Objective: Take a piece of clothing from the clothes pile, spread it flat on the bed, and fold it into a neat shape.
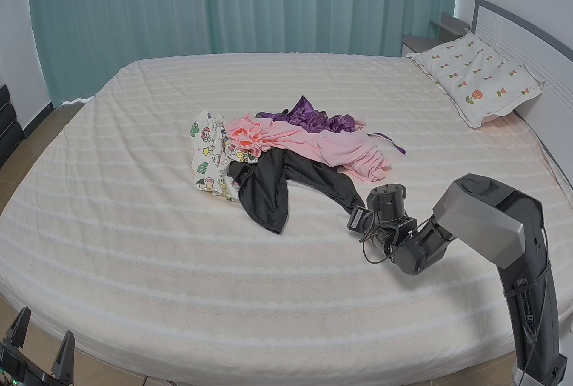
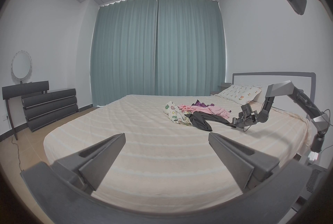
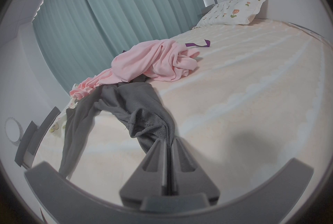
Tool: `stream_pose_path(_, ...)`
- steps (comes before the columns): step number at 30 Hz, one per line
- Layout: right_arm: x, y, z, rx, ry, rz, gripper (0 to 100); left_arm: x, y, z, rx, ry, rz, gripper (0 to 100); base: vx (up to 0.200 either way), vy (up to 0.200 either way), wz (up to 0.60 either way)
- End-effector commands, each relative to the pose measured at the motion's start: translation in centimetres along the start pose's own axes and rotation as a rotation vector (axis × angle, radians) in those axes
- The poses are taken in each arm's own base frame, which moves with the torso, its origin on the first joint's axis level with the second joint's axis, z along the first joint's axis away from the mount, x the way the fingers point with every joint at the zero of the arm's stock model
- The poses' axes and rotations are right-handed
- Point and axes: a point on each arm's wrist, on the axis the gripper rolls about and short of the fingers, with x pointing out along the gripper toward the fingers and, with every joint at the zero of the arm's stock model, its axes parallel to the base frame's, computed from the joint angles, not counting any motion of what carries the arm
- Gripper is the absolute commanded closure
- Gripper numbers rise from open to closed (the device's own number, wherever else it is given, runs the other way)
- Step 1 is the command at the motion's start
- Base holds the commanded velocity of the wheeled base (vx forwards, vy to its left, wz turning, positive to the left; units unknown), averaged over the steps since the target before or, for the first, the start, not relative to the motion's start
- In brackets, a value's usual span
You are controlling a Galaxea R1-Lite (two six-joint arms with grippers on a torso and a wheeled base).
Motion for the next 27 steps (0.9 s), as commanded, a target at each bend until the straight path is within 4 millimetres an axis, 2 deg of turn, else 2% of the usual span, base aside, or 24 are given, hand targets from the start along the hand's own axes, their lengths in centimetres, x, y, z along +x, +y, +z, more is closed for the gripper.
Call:
stream_pose_path(1,-6.5,0.1,3.3,0.024,-0.016,0.096,100,0.0,0.0,-0.5,0.003,0.004,0.000,0,0.000,0.000,0.00)
stream_pose_path(4,-9.9,-0.7,3.3,0.021,0.013,0.136,100,0.0,0.0,-0.5,0.009,0.003,-0.001,0,0.000,0.000,0.00)
stream_pose_path(9,-15.0,-2.7,1.9,0.048,0.060,0.181,100,0.0,0.0,-0.5,0.023,0.001,-0.008,0,0.000,0.000,0.00)
stream_pose_path(10,-15.2,-2.7,1.8,0.049,0.061,0.182,100,0.0,0.0,-0.5,0.024,0.001,-0.008,0,0.000,0.000,0.00)
stream_pose_path(11,-16.8,-3.3,1.3,0.078,0.056,0.202,100,0.0,0.0,-0.5,0.046,-0.003,-0.015,0,0.000,0.000,0.00)
stream_pose_path(14,-17.7,-3.7,0.9,0.113,0.044,0.219,100,0.0,-0.1,-0.3,0.048,-0.017,-0.026,0,0.000,0.000,0.00)
stream_pose_path(15,-18.5,-4.2,0.6,0.143,0.039,0.230,100,-0.6,-0.1,2.6,0.003,-0.113,-0.049,0,0.000,0.000,0.00)
stream_pose_path(16,-18.9,-4.5,0.3,0.156,0.036,0.237,100,-0.9,-0.2,6.1,-0.065,-0.162,-0.059,0,0.000,0.000,0.00)
stream_pose_path(17,-19.1,-4.7,0.2,0.164,0.035,0.249,100,-0.8,-0.3,8.6,-0.111,-0.174,-0.068,0,0.000,0.000,0.00)
stream_pose_path(18,-19.3,-4.9,0.1,0.171,0.037,0.263,100,-0.1,-0.3,9.8,-0.124,-0.149,-0.075,0,0.000,0.000,0.00)
stream_pose_path(20,-19.8,-5.2,0.0,0.202,0.048,0.281,100,1.0,-0.4,10.2,-0.068,-0.090,-0.108,0,0.000,0.000,0.00)
stream_pose_path(23,-20.1,-5.8,0.1,0.248,0.065,0.268,100,3.6,-0.5,9.0,0.044,0.083,-0.211,0,0.000,0.000,0.00)
stream_pose_path(27,-19.9,-6.3,0.2,0.261,0.059,0.244,100,6.6,-0.7,7.8,0.031,0.271,-0.320,0,0.000,0.000,0.00)
